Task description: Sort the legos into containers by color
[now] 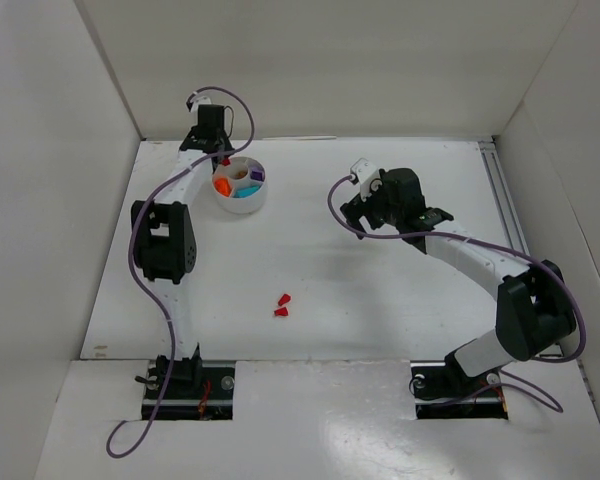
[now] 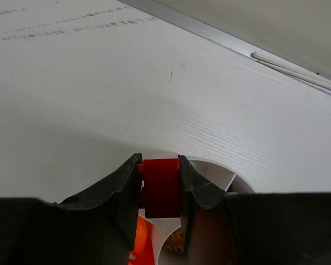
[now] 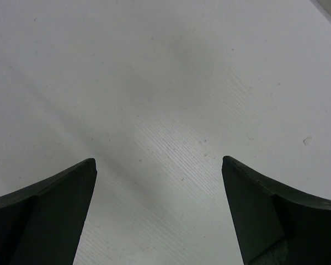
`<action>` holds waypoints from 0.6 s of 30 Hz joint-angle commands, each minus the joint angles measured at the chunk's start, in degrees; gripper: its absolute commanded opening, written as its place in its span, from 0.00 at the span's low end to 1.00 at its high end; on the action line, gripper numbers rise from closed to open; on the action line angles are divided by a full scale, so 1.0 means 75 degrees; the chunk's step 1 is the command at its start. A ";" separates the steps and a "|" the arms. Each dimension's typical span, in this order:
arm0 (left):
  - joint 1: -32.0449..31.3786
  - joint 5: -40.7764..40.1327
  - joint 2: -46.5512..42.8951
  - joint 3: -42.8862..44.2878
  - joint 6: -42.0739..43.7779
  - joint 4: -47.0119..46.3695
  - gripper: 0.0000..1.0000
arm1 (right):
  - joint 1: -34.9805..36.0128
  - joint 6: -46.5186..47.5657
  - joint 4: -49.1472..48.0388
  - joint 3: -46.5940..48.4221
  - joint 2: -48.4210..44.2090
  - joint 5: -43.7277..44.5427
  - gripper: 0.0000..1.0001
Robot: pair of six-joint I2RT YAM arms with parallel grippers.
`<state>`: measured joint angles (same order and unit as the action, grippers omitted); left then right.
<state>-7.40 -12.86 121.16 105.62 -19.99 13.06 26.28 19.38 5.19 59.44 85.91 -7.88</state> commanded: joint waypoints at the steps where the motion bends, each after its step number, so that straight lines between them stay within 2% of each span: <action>1: 0.0026 -0.0394 -0.0580 -0.0337 -0.0007 0.0392 0.02 | -0.0024 0.0053 -0.0165 0.0207 0.0042 -0.0168 1.00; 8: -0.0045 -0.0009 -0.1025 -0.1015 0.0146 0.0239 0.02 | -0.0024 0.0124 -0.0165 0.0207 0.0042 -0.0425 1.00; 18: -0.0045 0.0731 -0.1882 -0.2270 0.0896 -0.0709 0.04 | -0.0024 0.0194 -0.0165 0.0207 0.0042 -0.0648 1.00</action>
<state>-7.44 -9.76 111.66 89.60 -15.81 11.29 26.28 20.18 5.19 59.44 85.91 -10.63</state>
